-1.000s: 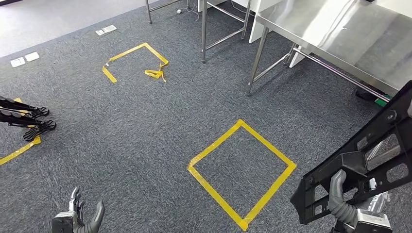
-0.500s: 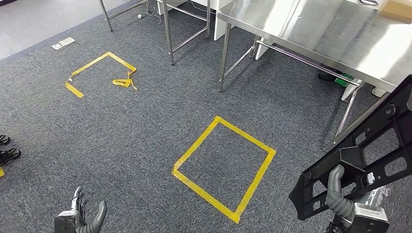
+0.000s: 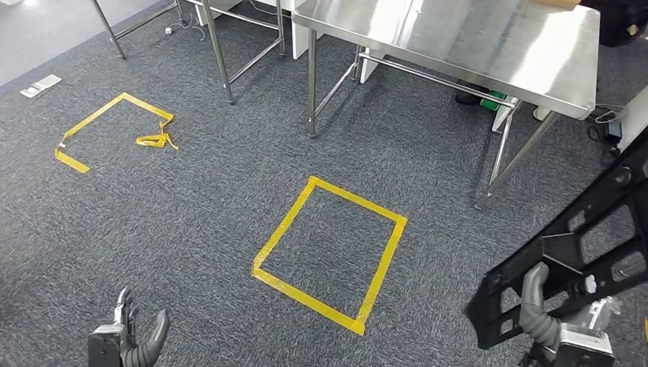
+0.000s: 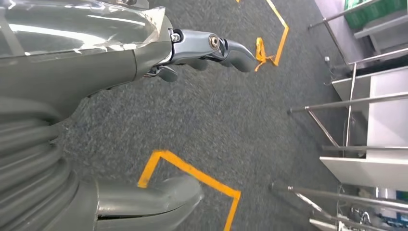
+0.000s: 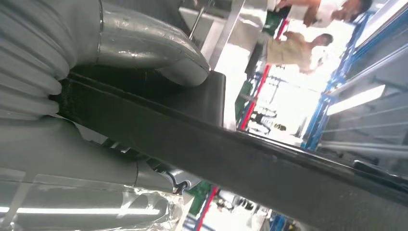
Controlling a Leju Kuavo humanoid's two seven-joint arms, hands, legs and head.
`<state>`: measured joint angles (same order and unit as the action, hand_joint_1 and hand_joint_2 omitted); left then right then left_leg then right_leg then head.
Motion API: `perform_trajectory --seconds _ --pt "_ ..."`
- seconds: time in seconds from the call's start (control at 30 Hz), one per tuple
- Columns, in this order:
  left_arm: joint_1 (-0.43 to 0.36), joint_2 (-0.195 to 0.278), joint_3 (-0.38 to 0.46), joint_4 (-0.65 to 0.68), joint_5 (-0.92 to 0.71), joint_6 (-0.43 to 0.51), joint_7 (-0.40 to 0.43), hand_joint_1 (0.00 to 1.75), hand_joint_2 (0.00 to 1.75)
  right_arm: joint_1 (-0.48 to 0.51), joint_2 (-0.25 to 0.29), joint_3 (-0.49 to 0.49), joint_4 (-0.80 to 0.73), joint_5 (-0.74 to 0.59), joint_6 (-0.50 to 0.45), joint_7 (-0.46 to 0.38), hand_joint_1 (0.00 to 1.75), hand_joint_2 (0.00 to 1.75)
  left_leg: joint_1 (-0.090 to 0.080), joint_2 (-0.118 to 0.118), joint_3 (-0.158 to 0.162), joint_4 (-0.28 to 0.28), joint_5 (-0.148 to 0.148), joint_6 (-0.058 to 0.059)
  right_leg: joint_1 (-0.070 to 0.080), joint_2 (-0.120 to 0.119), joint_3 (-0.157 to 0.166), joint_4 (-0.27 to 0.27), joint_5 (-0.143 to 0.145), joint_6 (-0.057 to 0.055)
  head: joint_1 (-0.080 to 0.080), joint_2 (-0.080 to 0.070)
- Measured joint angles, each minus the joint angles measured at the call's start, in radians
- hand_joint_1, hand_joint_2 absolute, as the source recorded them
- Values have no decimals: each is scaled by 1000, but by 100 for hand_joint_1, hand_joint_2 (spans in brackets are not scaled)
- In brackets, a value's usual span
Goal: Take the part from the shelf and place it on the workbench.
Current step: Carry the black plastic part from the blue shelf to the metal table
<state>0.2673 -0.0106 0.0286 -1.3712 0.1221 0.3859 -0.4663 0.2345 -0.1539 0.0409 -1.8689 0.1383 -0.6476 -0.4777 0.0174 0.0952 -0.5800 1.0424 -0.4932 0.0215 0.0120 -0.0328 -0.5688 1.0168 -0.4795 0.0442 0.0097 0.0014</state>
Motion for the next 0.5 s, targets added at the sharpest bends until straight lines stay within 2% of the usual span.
perform_trajectory --seconds 0.03,0.07,0.1,0.13,0.17,0.2,0.23,0.27,0.3,0.33,0.37,0.4,0.43,0.5 --pt "-3 -1 -1 0 -3 -4 2 0 175 0 -1 0 1 9 -5 1 175 175 1 1 1 -2 0 -6 -3 4 4 -7 2 -9 1 0" --pt "-7 -1 -2 1 -7 -6 4 0 175 0 -1 0 2 18 -8 3 175 175 1 -8 2 0 -2 -12 -8 8 11 -17 2 -17 0 0" --pt "-10 0 -3 2 -12 -8 7 0 175 -2 -1 0 3 27 -10 5 175 175 2 -28 -6 17 -11 -17 -15 12 20 -27 1 -28 -1 0" --pt "-12 1 -3 4 -15 -9 9 0 175 -5 0 0 4 35 -11 7 175 175 3 -53 -26 56 -27 -20 -22 16 32 -35 0 -38 -4 0" --pt "-13 2 -4 8 -18 -9 12 0 175 -8 2 0 5 42 -12 10 175 175 4 -77 -56 114 -49 -22 -22 19 37 -37 -3 -46 -6 0" --pt "-12 3 -4 13 -22 -9 14 0 175 -11 3 0 6 48 -12 13 175 175 4 -92 -95 180 -73 -24 -22 23 39 -37 -6 -54 -7 0" --pt "-10 4 -4 17 -25 -9 16 0 175 -11 5 1 8 53 -12 16 175 175 4 -97 -129 233 -87 -28 -21 27 43 -37 -11 -56 -8 0" --pt "-9 5 -4 21 -28 -9 17 0 175 -11 7 1 10 57 -12 18 175 175 6 -99 -150 257 -83 -32 -21 32 48 -37 -17 -56 -8 0" --pt "-9 5 -5 24 -31 -9 18 0 175 -11 8 1 12 60 -12 20 175 175 8 -99 -152 245 -61 -35 -22 38 56 -36 -24 -54 -8 0" --pt "-9 5 -5 26 -34 -9 20 0 175 -11 9 1 13 63 -11 23 175 175 12 -98 -133 197 -24 -38 -24 44 69 -35 -33 -50 -8 0" --pt "-10 4 -5 26 -37 -9 22 0 175 -11 10 1 14 65 -10 24 175 175 16 -99 -103 131 13 -41 -26 48 81 -34 -44 -44 -9 0" --pt "-11 4 -5 27 -39 -9 25 0 175 -12 11 1 15 67 -9 26 175 175 18 -101 -69 68 33 -42 -24 52 91 -30 -56 -37 -9 0" --pt "-13 3 -5 28 -41 -9 27 0 175 -13 11 1 15 68 -9 27 175 175 18 -102 -43 24 39 -39 -22 55 99 -30 -66 -29 -9 0" --pt "-16 2 -6 28 -43 -9 31 0 175 -15 12 1 14 71 -9 29 175 175 11 -104 -22 -4 21 -22 -16 59 110 -29 -72 -13 -10 0"
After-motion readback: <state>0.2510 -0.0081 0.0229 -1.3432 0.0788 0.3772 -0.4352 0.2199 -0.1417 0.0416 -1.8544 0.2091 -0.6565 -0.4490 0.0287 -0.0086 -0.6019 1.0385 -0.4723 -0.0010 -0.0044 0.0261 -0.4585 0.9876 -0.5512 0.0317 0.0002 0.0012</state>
